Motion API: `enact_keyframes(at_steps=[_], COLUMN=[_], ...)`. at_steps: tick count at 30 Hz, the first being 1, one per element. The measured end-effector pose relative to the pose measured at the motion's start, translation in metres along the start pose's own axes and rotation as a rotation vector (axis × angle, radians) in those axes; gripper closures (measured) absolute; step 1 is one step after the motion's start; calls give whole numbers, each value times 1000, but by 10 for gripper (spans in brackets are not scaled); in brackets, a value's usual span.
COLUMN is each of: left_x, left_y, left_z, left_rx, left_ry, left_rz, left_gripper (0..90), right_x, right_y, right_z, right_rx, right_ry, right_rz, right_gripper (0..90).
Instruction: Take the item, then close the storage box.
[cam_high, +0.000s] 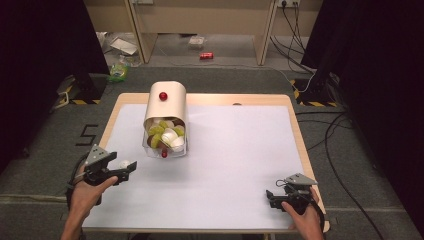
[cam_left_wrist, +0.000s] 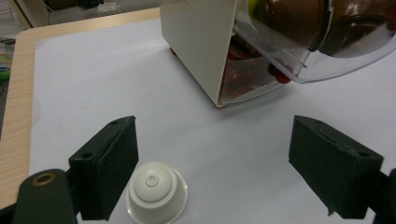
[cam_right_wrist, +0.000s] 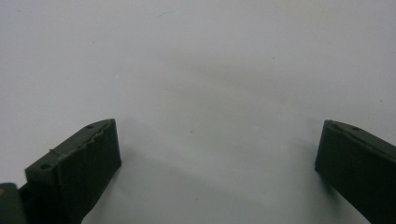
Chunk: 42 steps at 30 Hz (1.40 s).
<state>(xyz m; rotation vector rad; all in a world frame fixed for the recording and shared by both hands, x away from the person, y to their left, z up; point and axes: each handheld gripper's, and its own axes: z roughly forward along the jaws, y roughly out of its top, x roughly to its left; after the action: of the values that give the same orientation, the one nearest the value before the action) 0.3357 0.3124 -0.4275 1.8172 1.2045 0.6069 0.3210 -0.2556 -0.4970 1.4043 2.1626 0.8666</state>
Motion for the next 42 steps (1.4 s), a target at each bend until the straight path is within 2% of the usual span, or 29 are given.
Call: enact_keyframes(at_steps=[10, 19, 29, 42], left_x=[-10, -19, -27, -36], left_y=[6, 11, 13, 23], left_z=[-5, -3, -4, 7], left_rx=[-21, -27, -34, -45], left_ry=[-15, -25, -35, -44], left_rz=[23, 44, 52, 60], left_gripper=[156, 156, 156, 157], right_x=[0, 0, 0, 0], right_y=[0, 0, 0, 0], right_z=[0, 0, 0, 0], right_rx=[0, 0, 1, 1], right_ry=[0, 0, -1, -1], right_rz=[0, 0, 1, -1], right_gripper=[4, 4, 4, 4])
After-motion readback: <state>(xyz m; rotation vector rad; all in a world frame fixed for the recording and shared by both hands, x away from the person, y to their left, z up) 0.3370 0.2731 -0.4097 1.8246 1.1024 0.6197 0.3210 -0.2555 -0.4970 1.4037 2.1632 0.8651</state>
